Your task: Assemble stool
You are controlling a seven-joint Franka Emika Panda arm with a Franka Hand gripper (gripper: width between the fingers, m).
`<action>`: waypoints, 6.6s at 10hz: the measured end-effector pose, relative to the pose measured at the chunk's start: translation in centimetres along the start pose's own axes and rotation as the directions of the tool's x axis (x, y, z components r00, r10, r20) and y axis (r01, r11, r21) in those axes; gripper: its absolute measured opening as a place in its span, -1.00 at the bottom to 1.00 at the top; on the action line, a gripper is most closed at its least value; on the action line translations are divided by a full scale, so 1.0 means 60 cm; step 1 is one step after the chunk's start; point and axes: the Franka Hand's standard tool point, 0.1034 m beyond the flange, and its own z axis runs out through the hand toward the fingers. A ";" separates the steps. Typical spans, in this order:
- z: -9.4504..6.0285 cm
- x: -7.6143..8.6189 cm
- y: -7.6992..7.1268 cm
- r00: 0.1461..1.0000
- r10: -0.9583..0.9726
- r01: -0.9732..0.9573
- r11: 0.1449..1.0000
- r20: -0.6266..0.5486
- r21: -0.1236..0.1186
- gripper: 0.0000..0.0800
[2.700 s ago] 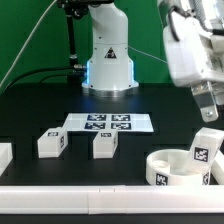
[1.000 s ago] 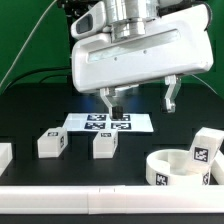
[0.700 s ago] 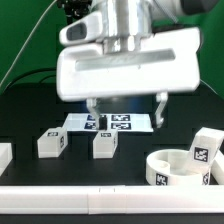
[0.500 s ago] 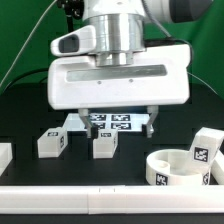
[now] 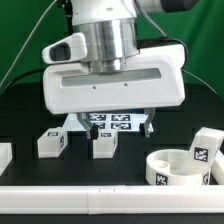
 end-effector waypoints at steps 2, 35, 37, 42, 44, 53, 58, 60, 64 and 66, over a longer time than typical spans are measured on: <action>0.000 -0.011 0.032 0.975 0.023 -0.027 1.000 0.220 0.015 0.62; -0.049 -0.040 0.019 0.780 0.138 -0.090 0.990 0.610 -0.109 -0.19; -0.055 -0.035 0.006 0.855 0.145 -0.109 0.989 0.498 -0.101 -0.19; -0.126 0.035 -0.081 0.964 0.260 -0.258 0.965 0.060 -0.043 -0.19; -0.124 0.049 -0.087 0.967 0.248 -0.249 0.968 -0.051 -0.019 -0.19; -0.111 0.040 -0.163 0.830 0.221 -0.195 0.975 -0.512 0.105 -0.19; -0.147 0.048 -0.056 0.732 0.074 -0.069 0.997 -0.678 0.035 -0.19; -0.125 0.033 -0.079 0.737 0.102 -0.046 0.994 -0.669 0.101 -0.19; -0.122 0.027 -0.115 0.790 0.099 -0.026 0.991 -0.605 0.128 -0.19; -0.121 0.028 -0.111 0.790 0.080 -0.013 0.993 -0.608 0.114 -0.19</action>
Offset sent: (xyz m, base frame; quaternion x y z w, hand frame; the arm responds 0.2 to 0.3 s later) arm -0.0055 0.0147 0.0120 -0.0310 -0.2214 0.0592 0.9729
